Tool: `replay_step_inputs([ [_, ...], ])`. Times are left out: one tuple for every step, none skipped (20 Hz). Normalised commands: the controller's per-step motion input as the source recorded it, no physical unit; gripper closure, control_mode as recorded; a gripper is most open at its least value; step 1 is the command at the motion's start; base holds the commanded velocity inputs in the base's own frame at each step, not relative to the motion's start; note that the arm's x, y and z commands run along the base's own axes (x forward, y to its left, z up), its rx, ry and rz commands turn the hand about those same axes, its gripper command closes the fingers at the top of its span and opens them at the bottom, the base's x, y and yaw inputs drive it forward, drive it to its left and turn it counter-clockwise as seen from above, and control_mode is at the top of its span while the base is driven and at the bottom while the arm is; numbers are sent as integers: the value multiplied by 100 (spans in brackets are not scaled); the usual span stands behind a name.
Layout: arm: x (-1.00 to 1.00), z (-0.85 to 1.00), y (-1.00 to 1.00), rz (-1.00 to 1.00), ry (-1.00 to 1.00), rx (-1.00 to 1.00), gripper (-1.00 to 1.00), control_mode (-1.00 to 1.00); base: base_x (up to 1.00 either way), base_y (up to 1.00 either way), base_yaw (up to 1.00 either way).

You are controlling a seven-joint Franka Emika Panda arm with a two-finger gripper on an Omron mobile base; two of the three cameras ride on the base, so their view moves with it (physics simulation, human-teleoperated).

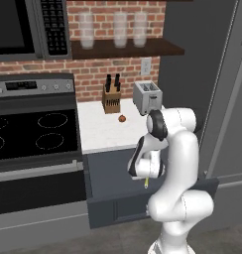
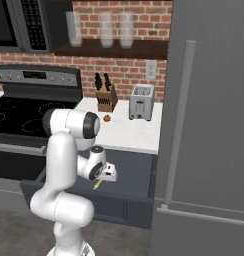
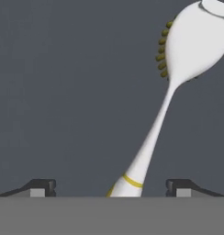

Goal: Pick the dish brush from the drawer and place it on the counter.

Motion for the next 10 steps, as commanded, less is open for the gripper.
replay_step_inputs([
  [0,-9,0,0,0,0,100,-100,0,0,0],
  [0,0,0,0,0,0,100,-100,0,0,0],
  [0,0,0,0,0,0,100,-100,0,0,0],
  [0,0,0,0,0,0,100,-100,0,0,0],
  [0,0,0,0,0,0,100,-100,0,0,0],
  [0,0,0,0,0,0,100,-100,0,0,0],
  [0,0,0,0,0,0,100,-100,0,0,0],
  [0,0,0,0,0,0,100,-100,0,0,0],
  [0,0,0,0,0,0,100,-100,0,0,0],
  [0,0,0,0,0,0,100,-100,0,0,0],
])
